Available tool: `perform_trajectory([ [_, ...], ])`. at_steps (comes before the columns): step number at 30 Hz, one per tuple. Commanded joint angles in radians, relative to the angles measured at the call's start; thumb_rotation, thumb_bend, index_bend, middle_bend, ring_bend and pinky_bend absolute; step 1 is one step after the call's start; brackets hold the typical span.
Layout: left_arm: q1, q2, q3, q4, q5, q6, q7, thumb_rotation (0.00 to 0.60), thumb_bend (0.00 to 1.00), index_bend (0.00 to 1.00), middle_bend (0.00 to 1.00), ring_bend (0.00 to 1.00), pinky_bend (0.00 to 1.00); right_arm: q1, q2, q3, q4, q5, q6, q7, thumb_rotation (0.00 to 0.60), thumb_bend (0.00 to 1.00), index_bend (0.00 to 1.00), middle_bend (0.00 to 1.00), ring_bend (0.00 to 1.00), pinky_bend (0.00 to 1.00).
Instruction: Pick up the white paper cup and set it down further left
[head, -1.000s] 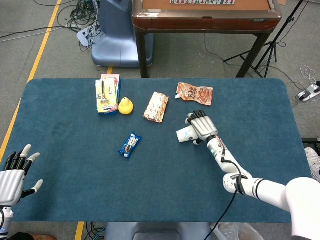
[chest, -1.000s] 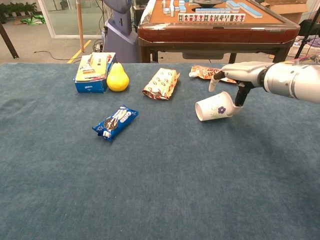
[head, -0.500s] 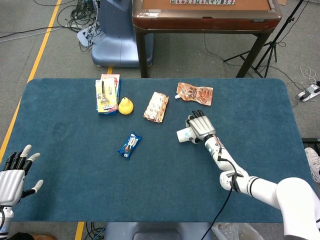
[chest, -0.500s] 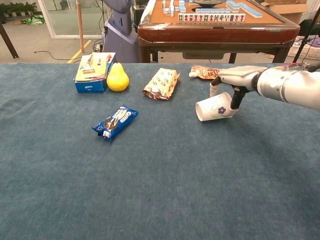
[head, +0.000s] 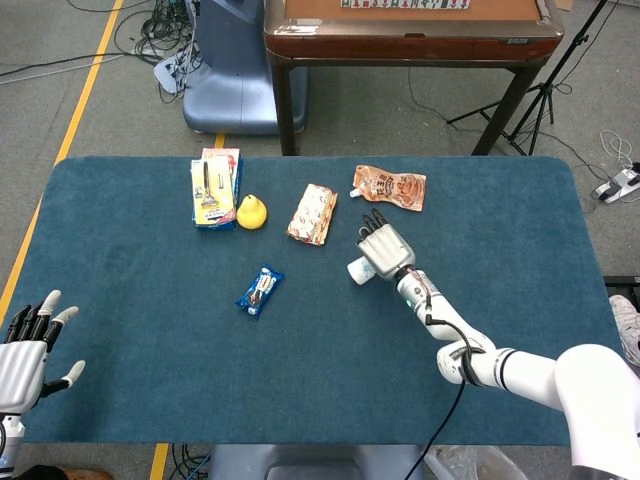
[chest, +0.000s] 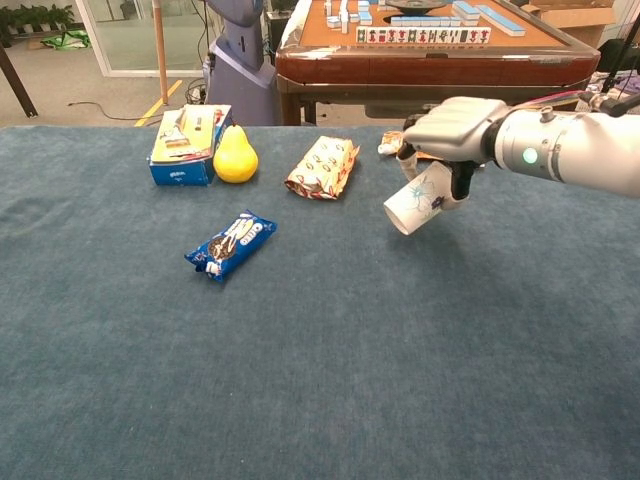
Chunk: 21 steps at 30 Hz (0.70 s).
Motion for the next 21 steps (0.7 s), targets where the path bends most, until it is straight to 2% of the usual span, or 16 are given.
perform_trajectory([
  [1,0.004,0.001,0.001,0.001,0.002,0.007,-0.006,0.600,0.21,0.18,0.00,0.01,0.00,0.080,0.030,-0.047,-0.087,-0.027,0.038,-0.230,0.600,0.22,0.45,0.26,0.04,0.00],
  [7,0.012,0.005,0.004,0.006,0.003,0.014,-0.018,0.600,0.21,0.18,0.00,0.01,0.00,0.130,0.000,-0.114,-0.085,-0.066,0.046,-0.427,0.600,0.22,0.45,0.26,0.04,0.00],
  [16,0.015,0.002,0.005,0.015,0.005,0.015,-0.028,0.600,0.21,0.18,0.00,0.01,0.00,0.132,-0.050,-0.173,-0.041,-0.119,0.051,-0.526,0.600,0.22,0.45,0.26,0.04,0.00],
  [18,0.014,0.001,0.006,0.016,0.005,0.013,-0.030,0.600,0.21,0.18,0.00,0.01,0.00,0.126,-0.055,-0.176,-0.040,-0.122,0.065,-0.542,0.600,0.22,0.42,0.25,0.04,0.00],
  [21,0.013,-0.001,0.006,0.018,0.006,0.010,-0.031,0.600,0.21,0.18,0.00,0.01,0.00,0.120,-0.057,-0.177,-0.052,-0.121,0.083,-0.569,0.600,0.19,0.28,0.19,0.03,0.00],
])
